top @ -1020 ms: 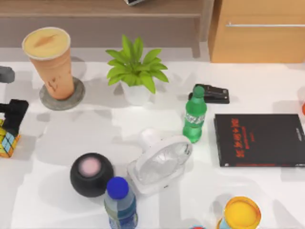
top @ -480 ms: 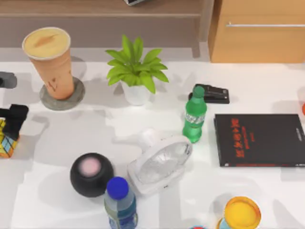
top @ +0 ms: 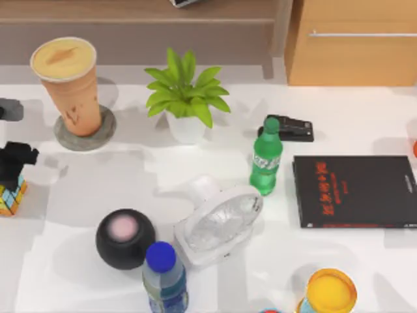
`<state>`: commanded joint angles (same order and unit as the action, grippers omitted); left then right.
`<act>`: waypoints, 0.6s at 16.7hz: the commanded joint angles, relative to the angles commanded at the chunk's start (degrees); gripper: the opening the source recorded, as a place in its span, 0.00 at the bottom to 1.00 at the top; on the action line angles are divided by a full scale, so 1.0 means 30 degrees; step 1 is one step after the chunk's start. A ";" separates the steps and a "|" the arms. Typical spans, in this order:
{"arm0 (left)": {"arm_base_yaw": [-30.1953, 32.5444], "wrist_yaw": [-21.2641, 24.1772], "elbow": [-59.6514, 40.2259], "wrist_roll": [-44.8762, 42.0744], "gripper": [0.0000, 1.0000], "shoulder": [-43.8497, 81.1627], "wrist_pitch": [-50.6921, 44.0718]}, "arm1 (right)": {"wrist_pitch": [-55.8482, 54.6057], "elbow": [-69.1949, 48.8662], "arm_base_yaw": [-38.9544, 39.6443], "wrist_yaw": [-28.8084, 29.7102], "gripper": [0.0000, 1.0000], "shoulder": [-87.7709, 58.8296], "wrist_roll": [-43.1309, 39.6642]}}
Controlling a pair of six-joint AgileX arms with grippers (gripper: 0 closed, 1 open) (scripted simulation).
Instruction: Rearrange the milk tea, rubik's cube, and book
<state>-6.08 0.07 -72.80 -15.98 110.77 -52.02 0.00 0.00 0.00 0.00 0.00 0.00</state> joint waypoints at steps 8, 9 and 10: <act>0.0000 0.0000 0.0000 0.0000 0.00 0.0000 0.0000 | 0.0000 0.0000 0.0000 0.0000 1.00 0.0000 0.0000; 0.0000 0.0000 0.0000 0.0000 0.00 0.0000 0.0000 | 0.0000 0.0000 0.0000 0.0000 1.00 0.0000 0.0000; 0.0000 0.0000 0.0000 0.0000 0.00 0.0000 0.0000 | 0.0000 0.0000 0.0000 0.0000 1.00 0.0000 0.0000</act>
<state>-6.08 0.07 -72.80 -15.98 110.77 -52.02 0.00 0.00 0.00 0.00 0.00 0.00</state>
